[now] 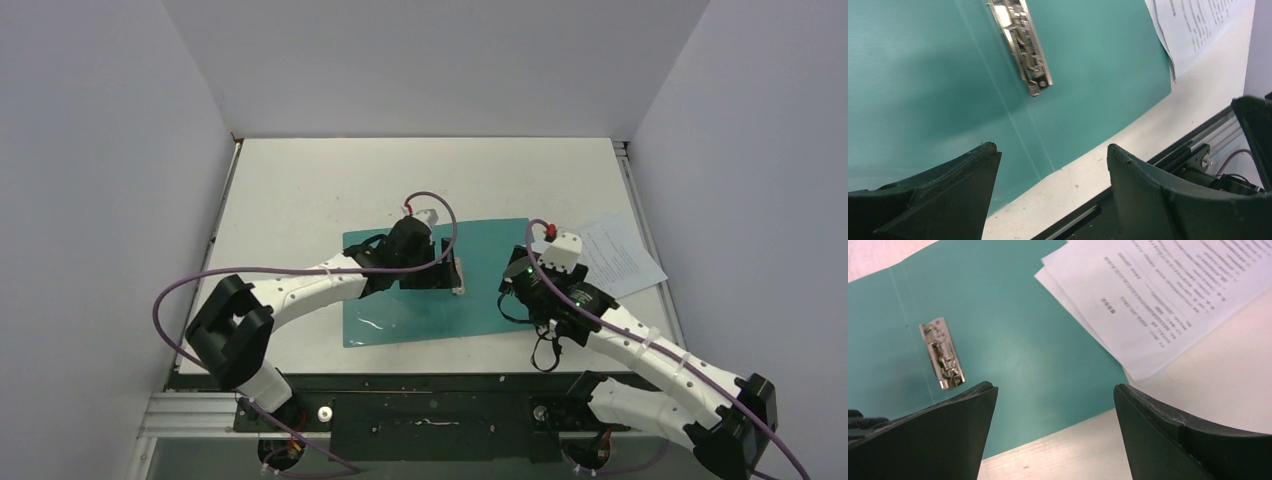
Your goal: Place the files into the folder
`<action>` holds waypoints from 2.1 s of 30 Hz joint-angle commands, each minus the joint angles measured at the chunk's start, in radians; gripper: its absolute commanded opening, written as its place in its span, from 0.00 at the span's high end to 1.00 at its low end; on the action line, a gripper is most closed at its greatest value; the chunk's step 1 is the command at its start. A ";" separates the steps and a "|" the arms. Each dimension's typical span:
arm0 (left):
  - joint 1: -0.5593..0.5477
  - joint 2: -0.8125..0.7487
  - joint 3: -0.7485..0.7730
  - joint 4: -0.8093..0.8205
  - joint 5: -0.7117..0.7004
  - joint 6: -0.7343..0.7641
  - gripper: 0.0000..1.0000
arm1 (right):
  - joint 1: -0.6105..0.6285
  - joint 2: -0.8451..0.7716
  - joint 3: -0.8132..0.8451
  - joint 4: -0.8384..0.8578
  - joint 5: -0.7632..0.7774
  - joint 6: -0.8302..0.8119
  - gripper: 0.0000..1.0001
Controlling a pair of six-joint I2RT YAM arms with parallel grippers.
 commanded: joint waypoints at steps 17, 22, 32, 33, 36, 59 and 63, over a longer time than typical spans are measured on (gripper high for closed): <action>-0.096 0.462 0.511 0.166 0.239 0.070 0.23 | -0.497 -0.080 -0.205 0.194 -0.174 -0.025 0.10; -0.088 0.588 0.670 0.180 0.286 0.086 0.23 | -0.670 -0.057 -0.242 0.285 -0.296 -0.082 0.10; -0.070 0.849 1.010 0.128 0.385 0.081 0.23 | -0.931 0.044 -0.310 0.460 -0.484 -0.108 0.10; -0.067 0.866 1.027 0.127 0.391 0.080 0.23 | -0.943 0.057 -0.312 0.473 -0.496 -0.110 0.10; -0.058 0.898 1.059 0.133 0.408 0.071 0.23 | -0.971 0.087 -0.329 0.520 -0.532 -0.116 0.10; -0.010 0.865 0.930 0.134 0.416 0.090 0.25 | -0.975 0.188 -0.459 0.749 -0.763 -0.171 0.58; -0.007 0.846 0.895 0.148 0.411 0.089 0.25 | -0.975 0.179 -0.467 0.749 -0.758 -0.179 0.74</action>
